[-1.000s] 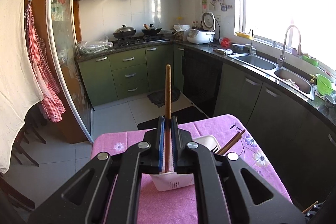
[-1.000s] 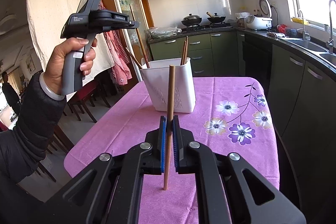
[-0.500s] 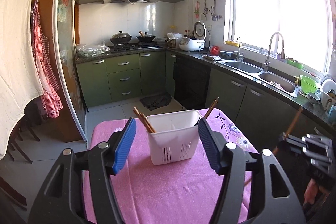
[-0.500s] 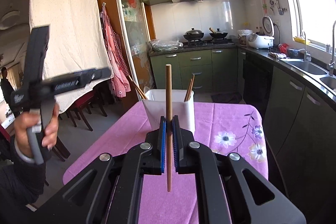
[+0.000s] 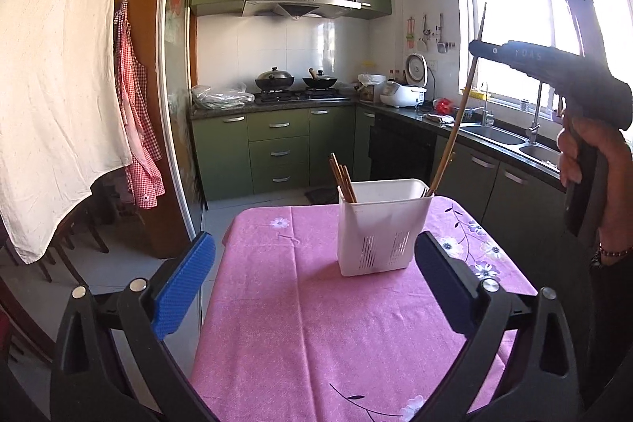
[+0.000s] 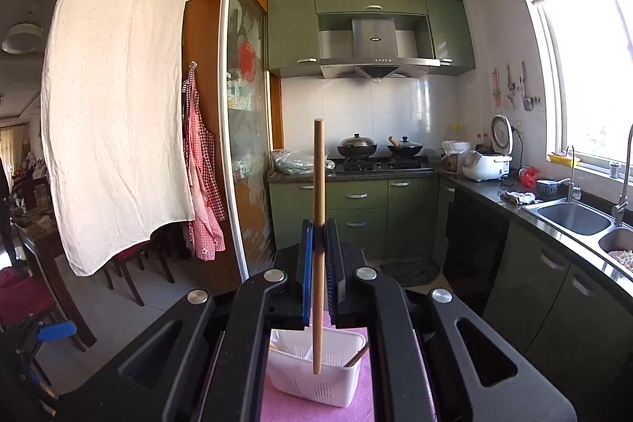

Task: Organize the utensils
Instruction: 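Lower the right gripper's chopstick into the holder and open the right gripper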

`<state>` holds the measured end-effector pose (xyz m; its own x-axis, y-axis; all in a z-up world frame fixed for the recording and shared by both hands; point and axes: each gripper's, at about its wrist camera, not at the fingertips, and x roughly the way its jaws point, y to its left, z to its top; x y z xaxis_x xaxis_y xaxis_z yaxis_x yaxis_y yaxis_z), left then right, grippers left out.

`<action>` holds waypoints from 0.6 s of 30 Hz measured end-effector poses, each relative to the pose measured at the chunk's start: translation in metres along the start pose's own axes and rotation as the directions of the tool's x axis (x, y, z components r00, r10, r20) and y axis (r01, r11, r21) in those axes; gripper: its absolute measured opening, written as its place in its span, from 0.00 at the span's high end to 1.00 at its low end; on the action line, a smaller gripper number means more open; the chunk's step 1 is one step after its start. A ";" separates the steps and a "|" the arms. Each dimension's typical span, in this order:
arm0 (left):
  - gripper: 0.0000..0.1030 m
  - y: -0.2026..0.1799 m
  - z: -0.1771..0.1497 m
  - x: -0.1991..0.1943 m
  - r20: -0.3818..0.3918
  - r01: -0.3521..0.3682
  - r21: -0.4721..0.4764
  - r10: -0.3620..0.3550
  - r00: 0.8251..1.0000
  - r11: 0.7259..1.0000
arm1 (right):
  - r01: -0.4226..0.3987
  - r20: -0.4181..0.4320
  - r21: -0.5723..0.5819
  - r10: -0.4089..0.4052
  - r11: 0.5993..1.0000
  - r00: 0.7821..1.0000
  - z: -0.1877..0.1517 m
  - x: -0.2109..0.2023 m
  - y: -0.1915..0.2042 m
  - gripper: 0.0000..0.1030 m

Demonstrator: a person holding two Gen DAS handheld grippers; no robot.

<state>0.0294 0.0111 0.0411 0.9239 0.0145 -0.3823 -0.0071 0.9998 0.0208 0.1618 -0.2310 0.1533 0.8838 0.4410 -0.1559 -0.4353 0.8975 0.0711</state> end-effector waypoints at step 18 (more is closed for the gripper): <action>0.07 -0.007 -0.005 0.010 -0.032 -0.010 0.030 0.010 0.999 1.000 | 0.035 -0.045 0.063 -0.033 0.997 0.998 0.001 0.091 -0.024 0.93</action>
<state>0.0369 0.0046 0.0320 0.9113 0.0255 -0.4110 -0.0046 0.9986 0.0518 0.2526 -0.2125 0.1382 0.8890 0.4108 -0.2020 -0.3920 0.9111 0.1275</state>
